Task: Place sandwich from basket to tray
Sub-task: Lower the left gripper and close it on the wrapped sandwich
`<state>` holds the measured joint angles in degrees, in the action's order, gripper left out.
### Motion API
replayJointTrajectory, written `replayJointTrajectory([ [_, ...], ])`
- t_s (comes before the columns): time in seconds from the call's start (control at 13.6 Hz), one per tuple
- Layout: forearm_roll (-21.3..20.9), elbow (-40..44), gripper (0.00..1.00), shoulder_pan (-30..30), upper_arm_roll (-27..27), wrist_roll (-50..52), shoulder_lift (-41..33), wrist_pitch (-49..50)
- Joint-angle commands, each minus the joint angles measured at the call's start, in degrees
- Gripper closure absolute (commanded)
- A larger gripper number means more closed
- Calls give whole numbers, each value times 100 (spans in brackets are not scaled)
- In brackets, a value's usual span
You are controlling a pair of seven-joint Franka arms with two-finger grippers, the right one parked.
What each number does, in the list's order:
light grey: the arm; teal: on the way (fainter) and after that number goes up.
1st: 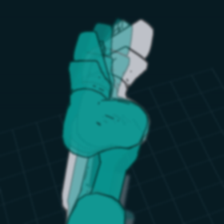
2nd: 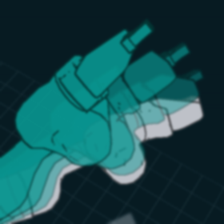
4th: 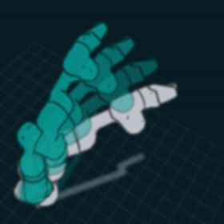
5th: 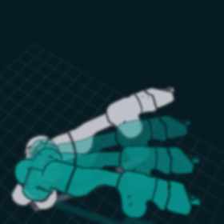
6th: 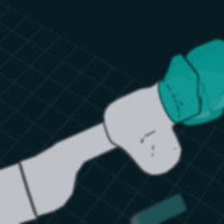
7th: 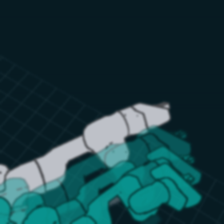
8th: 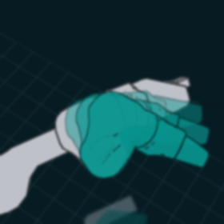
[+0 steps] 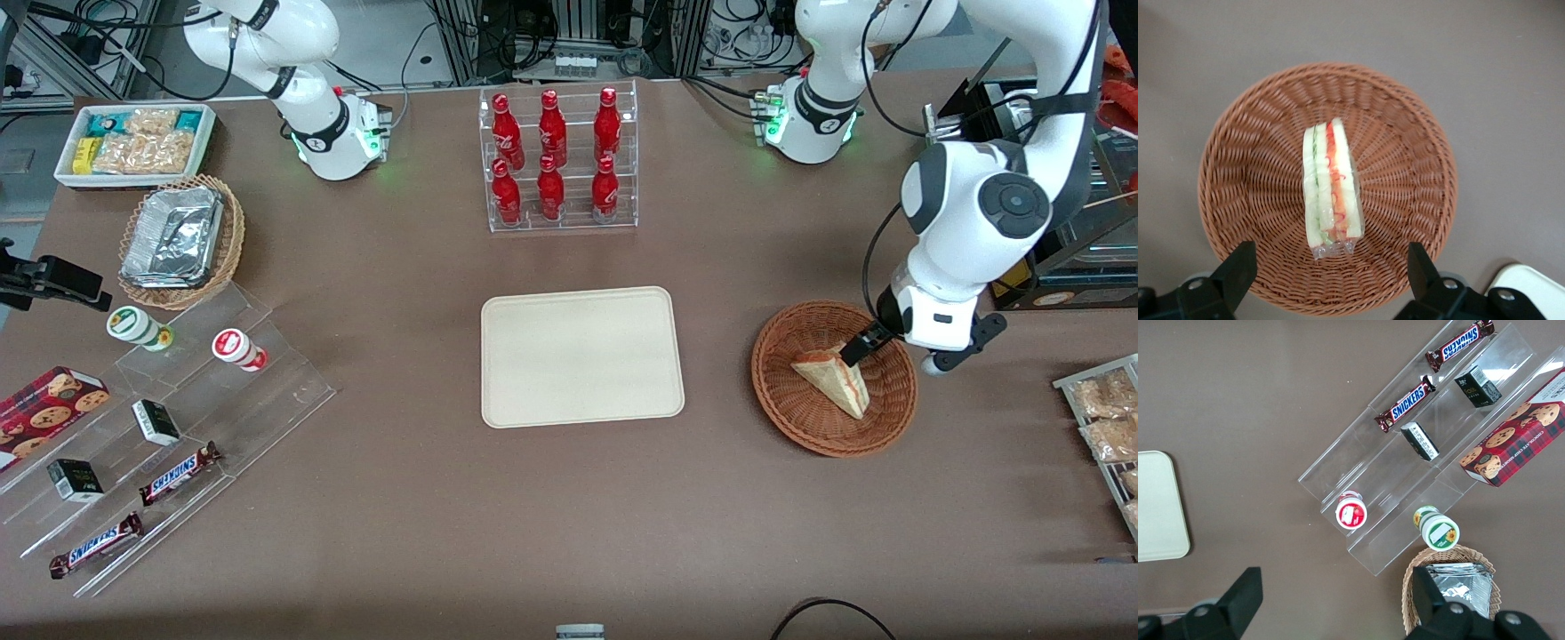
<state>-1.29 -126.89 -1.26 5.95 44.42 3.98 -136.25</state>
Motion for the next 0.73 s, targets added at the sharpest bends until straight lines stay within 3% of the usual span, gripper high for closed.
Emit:
replayJointTrajectory([
  [0.0, -118, -125, 0, 3, 64, 454, 137, -322],
  [0.59, -135, -336, 0, 47, 46, 454, 990, -1307],
  [0.66, -135, -319, 19, 47, 46, 454, 1043, -1351],
])
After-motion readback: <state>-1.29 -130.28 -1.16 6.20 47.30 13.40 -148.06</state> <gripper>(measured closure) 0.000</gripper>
